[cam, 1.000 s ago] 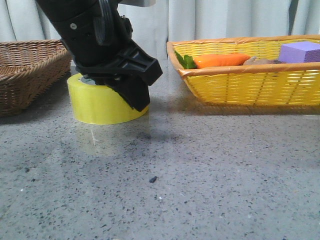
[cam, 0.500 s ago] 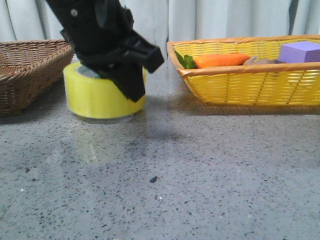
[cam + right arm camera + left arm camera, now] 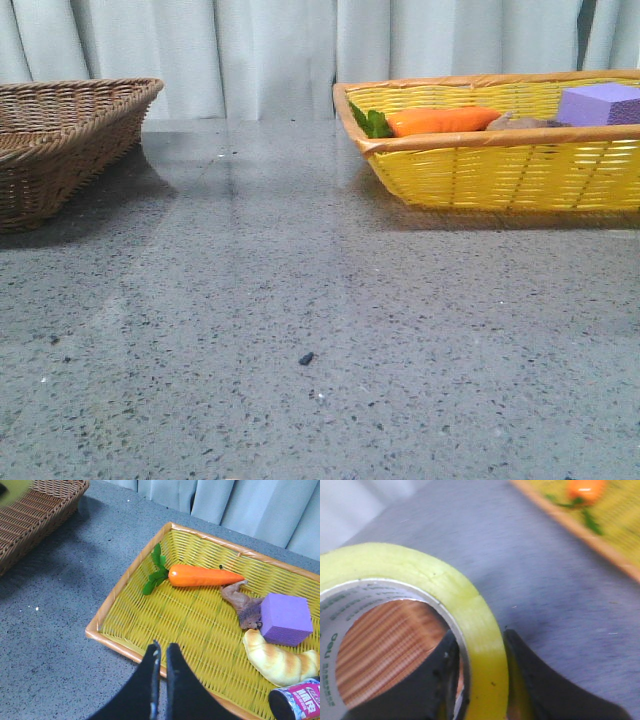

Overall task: Transfer tape with both arms
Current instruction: 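Lift the tape roll with the left gripper over the brown basket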

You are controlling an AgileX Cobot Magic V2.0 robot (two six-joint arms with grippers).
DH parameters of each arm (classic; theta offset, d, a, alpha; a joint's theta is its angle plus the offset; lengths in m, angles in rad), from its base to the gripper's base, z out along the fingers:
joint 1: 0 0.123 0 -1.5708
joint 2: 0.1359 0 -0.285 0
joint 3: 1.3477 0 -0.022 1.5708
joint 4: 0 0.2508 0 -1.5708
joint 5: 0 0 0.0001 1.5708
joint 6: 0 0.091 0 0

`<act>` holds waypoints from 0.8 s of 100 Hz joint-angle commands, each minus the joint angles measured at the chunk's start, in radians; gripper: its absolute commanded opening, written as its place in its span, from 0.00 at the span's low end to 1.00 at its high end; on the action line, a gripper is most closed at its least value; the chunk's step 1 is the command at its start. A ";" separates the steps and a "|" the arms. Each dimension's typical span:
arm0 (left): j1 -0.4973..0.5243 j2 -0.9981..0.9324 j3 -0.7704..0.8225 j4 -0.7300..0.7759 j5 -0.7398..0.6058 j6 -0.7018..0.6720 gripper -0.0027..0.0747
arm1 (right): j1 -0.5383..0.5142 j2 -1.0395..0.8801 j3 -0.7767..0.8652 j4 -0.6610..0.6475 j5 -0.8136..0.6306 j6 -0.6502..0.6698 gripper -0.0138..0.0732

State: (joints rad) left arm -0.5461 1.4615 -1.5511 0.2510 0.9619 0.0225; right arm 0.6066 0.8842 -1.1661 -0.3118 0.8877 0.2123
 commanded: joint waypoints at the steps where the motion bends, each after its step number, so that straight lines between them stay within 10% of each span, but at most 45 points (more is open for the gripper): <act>1: 0.096 -0.060 -0.039 0.003 -0.007 -0.001 0.09 | -0.007 -0.011 -0.024 -0.035 -0.065 -0.001 0.07; 31: 0.355 -0.006 -0.032 -0.251 -0.004 0.128 0.09 | -0.007 -0.011 -0.024 -0.035 -0.065 -0.001 0.07; 80: 0.380 0.225 -0.032 -0.291 -0.012 0.134 0.09 | -0.007 -0.011 -0.024 -0.035 -0.064 -0.001 0.07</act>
State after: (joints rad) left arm -0.1746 1.7075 -1.5511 -0.0249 1.0184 0.1525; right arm 0.6066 0.8842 -1.1661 -0.3135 0.8877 0.2123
